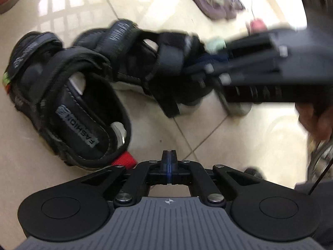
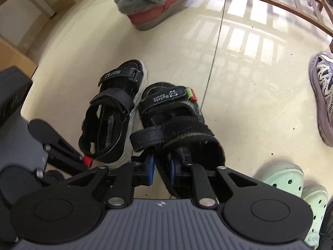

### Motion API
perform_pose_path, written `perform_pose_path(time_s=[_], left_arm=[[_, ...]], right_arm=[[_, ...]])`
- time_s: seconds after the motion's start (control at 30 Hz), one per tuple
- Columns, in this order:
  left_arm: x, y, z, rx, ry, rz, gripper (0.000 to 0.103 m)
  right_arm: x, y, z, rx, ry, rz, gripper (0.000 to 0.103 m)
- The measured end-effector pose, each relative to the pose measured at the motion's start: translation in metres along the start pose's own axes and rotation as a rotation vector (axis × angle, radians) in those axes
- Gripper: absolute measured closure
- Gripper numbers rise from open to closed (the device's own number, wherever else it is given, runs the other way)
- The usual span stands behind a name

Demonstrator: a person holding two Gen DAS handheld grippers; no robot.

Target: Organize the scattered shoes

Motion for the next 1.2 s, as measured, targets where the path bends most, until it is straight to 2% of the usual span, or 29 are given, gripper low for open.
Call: perform_pose_path(time_s=[0.1,0.27,0.4,0.5,0.7,0.77,0.83,1.07,1.1,1.17,1.2], left_arm=[[0.005,0.005,0.007,-0.039,0.042,-0.009,0.099],[0.009,0.008,0.011,-0.074,0.109,-0.05,0.076],[0.011,0.003,0.016,-0.103,0.163,-0.049,0.07],[0.009,-0.006,0.02,-0.105,0.185,-0.053,0.07],[0.003,-0.02,0.029,-0.116,0.162,-0.041,0.072],[0.004,-0.019,0.028,-0.118,0.144,-0.028,0.087],[0.007,-0.017,0.026,-0.121,0.133,-0.019,0.093],[0.008,-0.006,0.021,-0.105,0.097,-0.005,0.096],[0.007,-0.006,0.02,-0.1,0.081,0.001,0.096],[0.004,-0.006,0.018,-0.091,0.047,0.01,0.096],[0.002,-0.007,0.018,-0.089,0.029,0.019,0.096]], right_arm=[[0.002,0.005,0.0,0.006,0.012,0.013,0.078],[0.001,0.013,-0.001,0.017,0.055,0.004,0.073],[-0.001,0.014,-0.004,0.027,0.067,0.002,0.072],[-0.003,0.015,-0.006,0.034,0.075,0.0,0.072],[-0.007,0.016,-0.009,0.035,0.093,-0.019,0.072],[-0.009,0.017,-0.01,0.037,0.092,-0.017,0.072],[-0.01,0.017,-0.011,0.039,0.095,-0.017,0.072],[-0.003,0.007,-0.013,0.045,0.159,-0.009,0.072],[-0.001,0.004,-0.013,0.047,0.172,-0.009,0.073],[0.002,0.002,-0.014,0.038,0.185,-0.009,0.084],[0.003,0.002,-0.013,0.03,0.18,-0.008,0.086]])
Point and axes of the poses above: each gripper's, at about its wrist camera, not at the fingertips, and y roughly against the way its jaws point, x to its left, z to its top, the point moved 4 cm from there along -y, roughly the way its jaws point, and after that the axes turned 13 degrees about -x, right-handed, at the moved point
